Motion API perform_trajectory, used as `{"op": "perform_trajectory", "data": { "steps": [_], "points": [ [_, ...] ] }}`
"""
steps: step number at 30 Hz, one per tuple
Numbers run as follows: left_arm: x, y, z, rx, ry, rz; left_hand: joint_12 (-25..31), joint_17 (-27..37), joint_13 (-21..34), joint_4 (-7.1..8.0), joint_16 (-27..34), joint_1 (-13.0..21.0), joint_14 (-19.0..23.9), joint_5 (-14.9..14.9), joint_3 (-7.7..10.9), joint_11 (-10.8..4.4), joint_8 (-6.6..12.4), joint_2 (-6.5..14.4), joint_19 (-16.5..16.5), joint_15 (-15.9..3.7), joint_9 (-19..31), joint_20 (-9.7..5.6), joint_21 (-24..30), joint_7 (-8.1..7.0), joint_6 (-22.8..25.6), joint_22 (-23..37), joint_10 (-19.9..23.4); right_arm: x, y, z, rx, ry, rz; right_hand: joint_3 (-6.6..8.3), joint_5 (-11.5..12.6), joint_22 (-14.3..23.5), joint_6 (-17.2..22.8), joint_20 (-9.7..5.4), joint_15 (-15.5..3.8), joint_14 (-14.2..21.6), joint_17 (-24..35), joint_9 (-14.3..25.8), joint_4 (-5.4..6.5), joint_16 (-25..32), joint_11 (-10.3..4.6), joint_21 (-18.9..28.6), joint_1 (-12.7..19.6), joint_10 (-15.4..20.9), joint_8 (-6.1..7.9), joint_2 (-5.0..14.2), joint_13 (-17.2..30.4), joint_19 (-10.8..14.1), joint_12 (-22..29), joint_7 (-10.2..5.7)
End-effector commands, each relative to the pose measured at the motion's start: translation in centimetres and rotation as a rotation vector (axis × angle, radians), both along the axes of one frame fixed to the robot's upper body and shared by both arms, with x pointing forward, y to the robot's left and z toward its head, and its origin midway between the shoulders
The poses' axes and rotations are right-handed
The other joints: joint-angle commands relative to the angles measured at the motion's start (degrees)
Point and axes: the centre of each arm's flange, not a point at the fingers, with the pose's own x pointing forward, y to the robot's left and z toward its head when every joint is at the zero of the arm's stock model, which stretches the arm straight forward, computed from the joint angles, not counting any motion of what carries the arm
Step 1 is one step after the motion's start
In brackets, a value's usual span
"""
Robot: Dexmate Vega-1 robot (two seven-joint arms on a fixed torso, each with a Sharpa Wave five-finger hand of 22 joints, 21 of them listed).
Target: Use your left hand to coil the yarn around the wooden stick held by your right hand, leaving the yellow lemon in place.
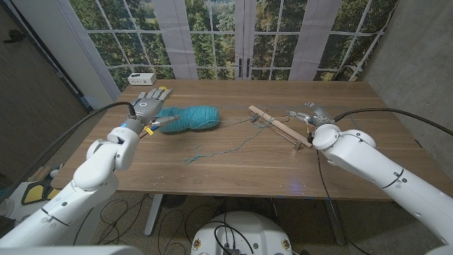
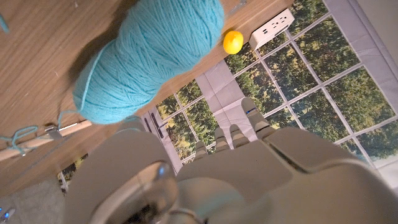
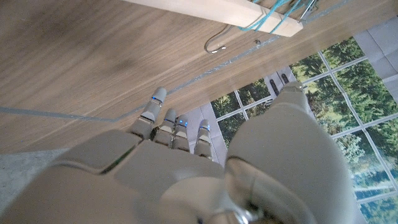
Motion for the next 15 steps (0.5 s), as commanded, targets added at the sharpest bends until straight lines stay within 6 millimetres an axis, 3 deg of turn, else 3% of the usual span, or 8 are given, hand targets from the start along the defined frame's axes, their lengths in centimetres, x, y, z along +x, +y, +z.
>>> {"op": "perform_trajectory", "data": {
  "steps": [1,4,8,9,10,13,15],
  "points": [
    [0.6,-0.2,-0.5,-0.779,0.118,-0.785,-1.2,-0.1,-1.7,0.71,-0.2,-0.7,-2.8,0.0,2.59,0.61,-0.35,2.0,-3.1,0.30,-0.2,-0.11,-1.6,0.59,-1.3,0.2,-4.1,-0.6,0.1,-0.6,0.155,-0.383,0.323,0.58,1.1,0.0,0.6,-2.40,-1.83,-0.1,-1.4,0.1,-0.10,0.2,-0.14,-0.5,1.5,0.5,0.01,2.35,-1.1,0.8,0.1,0.40],
    [0.8,-0.2,-0.7,-0.876,0.079,-0.885,-1.4,-0.1,-2.4,1.33,-0.1,-1.3,-3.6,0.2,3.65,0.86,-0.57,2.1,-4.0,0.11,-0.2,-0.48,-2.2,0.83,-2.3,0.3,-4.5,-0.9,0.1,-0.8,0.191,-0.454,0.354,0.41,1.2,0.0,0.7,-2.50,-2.34,-0.3,-2.3,0.0,0.07,0.0,-1.36,-0.9,1.3,0.4,-0.09,2.65,-1.8,0.8,-0.1,-0.09],
    [1.3,0.2,-0.5,-0.944,0.127,-0.943,-1.3,-0.1,-3.0,1.79,0.2,-2.3,-3.5,0.2,3.90,0.46,-0.37,1.4,-3.7,-0.22,-0.3,-0.85,-2.2,-0.01,-2.1,0.3,-4.2,-1.1,0.2,-0.9,0.270,-0.528,0.432,0.18,1.3,0.0,1.1,-2.33,-2.80,-0.5,-3.4,-0.1,0.87,-0.1,-2.63,-1.4,0.0,0.3,-0.11,3.62,-2.8,1.0,-0.3,-0.70],
    [1.1,0.4,-0.5,-0.961,0.098,-0.926,-1.3,-0.1,-3.2,1.86,0.2,-2.7,-3.6,0.2,3.79,0.42,-0.32,1.1,-3.6,-0.19,-0.3,-0.94,-2.3,-0.11,-2.0,0.3,-4.2,-1.1,0.2,-0.9,0.287,-0.545,0.456,0.96,1.5,0.0,1.4,-2.51,-3.03,-0.4,-4.3,-0.2,1.90,0.1,-3.02,-1.8,-0.9,0.8,-0.20,6.63,-3.7,1.1,-0.2,-1.31],
    [1.1,0.6,-0.5,-0.971,0.106,-0.936,-1.2,-0.1,-3.5,1.96,0.4,-3.4,-3.4,0.1,3.51,0.35,-0.16,0.6,-3.1,-0.26,-0.3,-0.89,-2.2,-0.22,-1.7,0.3,-3.8,-1.2,0.3,-0.8,0.304,-0.561,0.479,1.30,1.5,0.0,1.5,-2.75,-3.21,-0.5,-4.8,-0.2,2.26,0.1,-3.22,-2.1,-1.2,1.1,-0.25,7.85,-4.1,1.1,-0.1,-1.46],
    [1.5,1.1,-1.0,-1.074,0.089,-1.014,-1.0,-0.1,-4.0,1.99,0.5,-4.6,-3.3,0.0,3.06,0.27,-0.09,0.0,-2.0,-0.35,-0.3,-0.96,-2.1,0.21,-1.4,0.3,-3.2,-1.4,0.4,-0.8,0.346,-0.620,0.525,1.98,1.5,0.0,1.8,-3.15,-3.65,0.0,-5.9,-0.3,2.90,0.2,-3.81,-2.5,-1.7,1.7,-0.32,10.13,-5.1,1.3,-0.1,-2.50],
    [1.9,1.1,-1.5,-1.138,0.129,-1.090,-1.1,-0.2,-4.6,2.13,0.6,-5.6,-3.3,0.1,2.91,0.30,-0.09,0.2,-1.6,-0.18,-0.4,-0.92,-2.2,1.32,-1.3,0.3,-3.0,-1.6,0.4,-0.7,0.387,-0.664,0.556,2.05,1.4,0.0,2.6,-3.73,-4.14,0.7,-6.8,-0.4,3.79,0.3,-4.39,-2.6,-2.9,3.0,-0.18,11.35,-5.9,1.9,0.2,-2.96]
  ]
}}
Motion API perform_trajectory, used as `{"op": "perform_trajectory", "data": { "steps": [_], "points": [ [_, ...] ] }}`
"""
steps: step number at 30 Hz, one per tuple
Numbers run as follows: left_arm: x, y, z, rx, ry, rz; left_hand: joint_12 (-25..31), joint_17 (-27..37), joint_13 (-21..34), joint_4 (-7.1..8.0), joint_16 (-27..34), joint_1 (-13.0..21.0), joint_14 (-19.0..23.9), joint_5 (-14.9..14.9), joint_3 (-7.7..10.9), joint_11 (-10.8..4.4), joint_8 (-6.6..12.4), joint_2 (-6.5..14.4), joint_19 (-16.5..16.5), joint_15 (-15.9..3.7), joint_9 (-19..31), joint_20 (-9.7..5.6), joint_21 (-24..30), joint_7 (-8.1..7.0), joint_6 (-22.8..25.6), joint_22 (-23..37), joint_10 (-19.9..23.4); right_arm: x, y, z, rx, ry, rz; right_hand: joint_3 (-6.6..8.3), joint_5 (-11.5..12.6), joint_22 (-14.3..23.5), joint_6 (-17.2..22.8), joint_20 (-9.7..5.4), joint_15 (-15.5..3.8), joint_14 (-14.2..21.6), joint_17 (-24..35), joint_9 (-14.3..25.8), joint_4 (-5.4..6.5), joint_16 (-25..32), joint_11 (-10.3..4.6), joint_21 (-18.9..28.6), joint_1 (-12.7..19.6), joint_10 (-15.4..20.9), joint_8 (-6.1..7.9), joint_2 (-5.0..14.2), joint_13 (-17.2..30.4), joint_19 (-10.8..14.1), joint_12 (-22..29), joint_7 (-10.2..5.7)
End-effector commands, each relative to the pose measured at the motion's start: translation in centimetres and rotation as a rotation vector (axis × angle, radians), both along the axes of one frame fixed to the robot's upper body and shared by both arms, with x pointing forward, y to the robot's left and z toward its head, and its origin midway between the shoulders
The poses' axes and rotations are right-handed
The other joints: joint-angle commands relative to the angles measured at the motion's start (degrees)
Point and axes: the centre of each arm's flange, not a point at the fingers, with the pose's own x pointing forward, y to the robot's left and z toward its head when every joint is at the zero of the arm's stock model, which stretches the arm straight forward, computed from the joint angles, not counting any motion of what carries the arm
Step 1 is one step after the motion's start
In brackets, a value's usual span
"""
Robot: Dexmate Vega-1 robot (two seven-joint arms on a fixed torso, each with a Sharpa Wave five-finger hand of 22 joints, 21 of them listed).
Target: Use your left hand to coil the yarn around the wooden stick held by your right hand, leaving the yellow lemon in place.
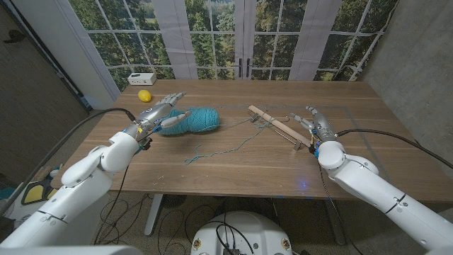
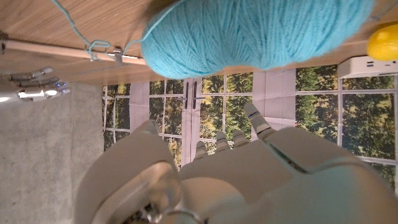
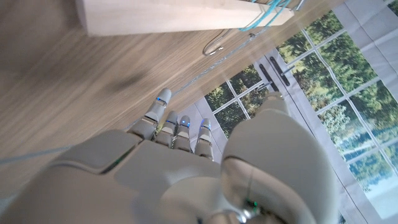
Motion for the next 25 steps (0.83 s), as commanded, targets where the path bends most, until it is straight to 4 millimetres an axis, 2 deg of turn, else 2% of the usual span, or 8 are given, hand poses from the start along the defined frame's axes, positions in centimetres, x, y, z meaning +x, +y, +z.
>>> {"op": "perform_trajectory", "data": {
  "steps": [1,2,4,10,13,16,21,25],
  "points": [
    [0.2,2.2,0.4,-0.828,0.118,-0.591,0.0,0.1,-0.9,0.20,0.3,-2.0,-0.8,0.2,-0.26,-0.07,0.34,0.5,-0.9,-0.08,0.0,-0.22,0.0,1.45,-1.6,0.2,-2.9,-4.0,2.5,4.1,0.282,-0.557,0.433,0.24,0.0,0.1,1.5,-1.24,-1.33,1.8,-2.0,-0.2,2.65,0.6,-1.30,-0.7,-3.1,2.7,0.15,3.49,-1.8,1.1,0.6,-1.43],
    [0.2,2.1,0.4,-0.795,0.113,-0.570,0.1,0.1,-1.2,0.36,0.3,-2.6,-0.9,0.4,-0.03,0.14,0.46,1.1,-1.0,-0.19,0.0,-0.35,-0.2,1.78,-1.2,0.2,-2.6,-4.0,2.5,4.1,0.297,-0.573,0.454,0.54,0.1,0.1,3.4,-1.82,-1.94,2.6,-3.0,-0.2,3.74,0.7,-1.86,-1.0,-4.7,3.9,0.56,4.59,-2.8,1.4,0.8,-2.12],
    [0.5,2.1,0.3,-0.808,0.133,-0.610,0.2,0.1,-1.8,0.53,0.4,-3.5,-0.8,0.8,0.36,0.20,0.54,1.5,-0.9,-0.29,-0.1,-0.87,-0.3,2.41,-0.8,0.3,-2.0,-4.2,2.5,4.3,0.310,-0.601,0.474,1.07,0.2,0.1,4.4,-2.25,-2.48,3.1,-3.6,-0.3,4.56,0.8,-2.30,-1.3,-6.0,4.7,0.65,5.43,-3.5,1.5,0.8,-2.59],
    [0.9,2.2,0.8,-0.837,0.149,-0.690,0.0,0.0,-3.0,0.88,0.5,-5.6,-0.8,1.8,1.32,0.02,0.19,1.8,-0.8,-0.48,-0.1,-1.92,-0.6,4.60,-1.2,0.4,-1.8,-5.5,2.5,4.7,0.336,-0.673,0.469,1.65,0.3,0.1,4.9,-2.53,-2.58,3.9,-4.2,-0.3,5.30,1.0,-2.22,-1.3,-7.5,5.4,0.52,5.65,-4.2,2.4,0.8,-2.75],
    [1.2,2.1,0.9,-0.871,0.195,-0.736,-0.4,0.0,-4.2,0.77,0.2,-7.8,-1.7,2.7,2.12,-0.32,-0.24,1.5,-1.3,-1.02,-0.2,-2.49,-1.1,8.06,-3.0,0.3,-2.8,-6.3,2.5,4.8,0.334,-0.710,0.452,1.73,0.3,0.1,4.8,-2.43,-2.40,3.9,-4.4,-0.3,5.36,0.9,-2.12,-1.3,-7.9,5.5,0.38,5.51,-4.4,2.6,0.7,-2.84],
    [1.3,2.2,1.0,-0.840,0.181,-0.721,-0.8,0.0,-5.0,0.72,0.0,-9.2,-2.8,3.2,2.47,-0.65,-0.50,1.3,-1.7,-1.21,-0.2,-2.99,-1.6,10.34,-4.6,0.3,-3.9,-7.1,2.5,4.6,0.331,-0.730,0.428,1.72,0.4,0.0,4.9,-2.30,-2.20,4.2,-4.7,-0.3,5.34,1.0,-2.01,-1.4,-8.3,5.7,0.34,5.12,-4.7,2.9,0.8,-2.77],
    [2.4,2.3,0.1,-0.843,0.225,-0.751,-0.8,-0.1,-5.6,0.65,0.0,-10.3,-3.1,3.6,2.63,-0.58,-0.35,1.1,-1.4,-1.23,-0.2,-3.98,-1.7,10.96,-5.1,0.3,-4.3,-7.5,2.7,3.8,0.342,-0.721,0.412,1.71,0.6,-0.1,5.2,-2.62,-2.05,5.8,-5.8,-0.4,5.18,1.2,-1.98,-1.1,-9.9,5.7,0.05,4.54,-5.7,5.3,0.4,-2.80],
    [3.3,2.3,-0.3,-0.877,0.225,-0.774,-0.9,-0.1,-5.8,0.57,0.0,-10.7,-3.3,3.7,2.68,-0.39,-0.34,1.0,-1.4,-1.21,-0.2,-4.24,-1.8,10.82,-5.3,0.3,-4.8,-7.6,3.1,3.2,0.361,-0.720,0.400,1.85,0.7,-0.1,5.1,-2.87,-2.49,6.0,-6.2,-0.4,5.07,1.2,-2.04,-1.2,-10.2,5.4,-0.10,4.57,-6.0,5.6,0.3,-2.82]
  ]
}}
